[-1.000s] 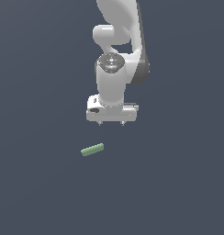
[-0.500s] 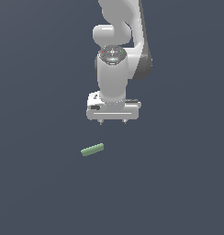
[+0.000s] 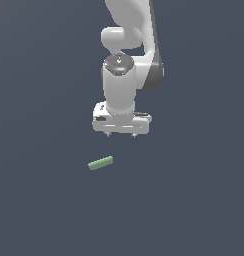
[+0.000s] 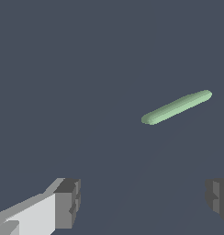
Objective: Pick up the object and move it to a goal position.
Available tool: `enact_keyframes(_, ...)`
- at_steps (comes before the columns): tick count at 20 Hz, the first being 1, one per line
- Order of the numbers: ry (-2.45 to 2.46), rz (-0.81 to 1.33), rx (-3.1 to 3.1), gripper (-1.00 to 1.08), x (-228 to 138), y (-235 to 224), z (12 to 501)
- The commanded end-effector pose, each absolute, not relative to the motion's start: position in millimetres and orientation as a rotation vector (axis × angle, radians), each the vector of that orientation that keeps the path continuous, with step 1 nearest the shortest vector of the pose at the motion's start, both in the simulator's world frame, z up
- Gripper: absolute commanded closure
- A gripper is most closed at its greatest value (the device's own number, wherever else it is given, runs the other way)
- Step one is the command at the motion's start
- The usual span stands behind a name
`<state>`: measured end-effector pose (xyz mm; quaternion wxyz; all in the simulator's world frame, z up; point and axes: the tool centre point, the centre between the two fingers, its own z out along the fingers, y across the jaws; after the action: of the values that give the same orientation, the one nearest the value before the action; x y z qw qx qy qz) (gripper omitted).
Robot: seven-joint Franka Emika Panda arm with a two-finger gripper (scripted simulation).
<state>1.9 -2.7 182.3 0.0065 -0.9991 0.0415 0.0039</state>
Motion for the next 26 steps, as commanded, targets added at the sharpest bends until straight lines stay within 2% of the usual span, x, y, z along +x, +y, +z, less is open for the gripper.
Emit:
enact_keyframes(1, 0.2, 0.014, -3.121, -0.92, 4.5, -6.2, 178.8)
enact_keyframes(26, 1.352, 0.016, -2.823, -0.92, 43.6, -68.0, 116.9)
